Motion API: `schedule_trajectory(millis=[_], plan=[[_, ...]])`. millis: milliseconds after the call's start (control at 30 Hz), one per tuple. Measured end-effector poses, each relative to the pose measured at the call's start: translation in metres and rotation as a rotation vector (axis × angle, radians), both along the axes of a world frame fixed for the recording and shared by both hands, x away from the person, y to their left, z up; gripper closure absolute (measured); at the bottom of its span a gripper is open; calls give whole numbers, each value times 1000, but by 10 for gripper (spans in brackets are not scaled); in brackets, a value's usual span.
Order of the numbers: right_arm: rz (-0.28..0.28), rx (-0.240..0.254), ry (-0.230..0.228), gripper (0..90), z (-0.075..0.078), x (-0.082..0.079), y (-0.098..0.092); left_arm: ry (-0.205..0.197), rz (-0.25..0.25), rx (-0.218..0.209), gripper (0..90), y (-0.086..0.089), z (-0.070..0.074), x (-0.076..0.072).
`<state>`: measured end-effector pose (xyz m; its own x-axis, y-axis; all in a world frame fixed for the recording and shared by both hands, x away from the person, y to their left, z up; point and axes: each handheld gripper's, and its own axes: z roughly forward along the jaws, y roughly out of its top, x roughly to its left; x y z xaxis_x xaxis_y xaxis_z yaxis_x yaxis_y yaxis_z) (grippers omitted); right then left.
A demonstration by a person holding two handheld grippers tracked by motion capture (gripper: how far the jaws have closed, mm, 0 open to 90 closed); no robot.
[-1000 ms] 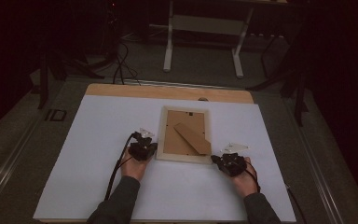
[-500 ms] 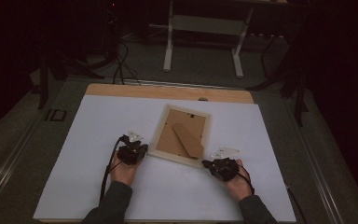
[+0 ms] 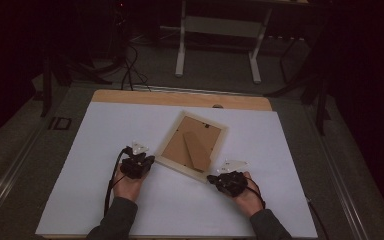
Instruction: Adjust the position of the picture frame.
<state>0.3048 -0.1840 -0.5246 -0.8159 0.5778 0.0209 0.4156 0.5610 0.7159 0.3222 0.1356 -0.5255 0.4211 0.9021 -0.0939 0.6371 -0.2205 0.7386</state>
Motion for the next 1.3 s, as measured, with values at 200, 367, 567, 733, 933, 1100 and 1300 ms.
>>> schedule_trajectory(millis=[200, 367, 567, 733, 933, 1100, 1300], plan=[[28, -12, -1, 898, 1, -1, 9, 5, 4, 3, 897, -1, -2, 1], [40, -6, 1, 898, 0, -1, 14, 9, 3, 9, 897, -1, -3, 2], [62, 0, 8, 898, 0, -1, 24, 17, 4, 15, 897, -1, -5, 3], [89, -10, 4, 898, 0, -3, 35, 21, 12, 22, 897, 0, -7, 5], [103, -4, 5, 898, 0, -2, 44, 29, 13, 16, 897, 1, -8, 6], [110, -2, 13, 898, 0, 0, 52, 25, 4, 12, 897, -2, -8, 6], [119, -1, 15, 898, 0, 3, 63, 26, 0, 12, 897, -3, -9, 6]])
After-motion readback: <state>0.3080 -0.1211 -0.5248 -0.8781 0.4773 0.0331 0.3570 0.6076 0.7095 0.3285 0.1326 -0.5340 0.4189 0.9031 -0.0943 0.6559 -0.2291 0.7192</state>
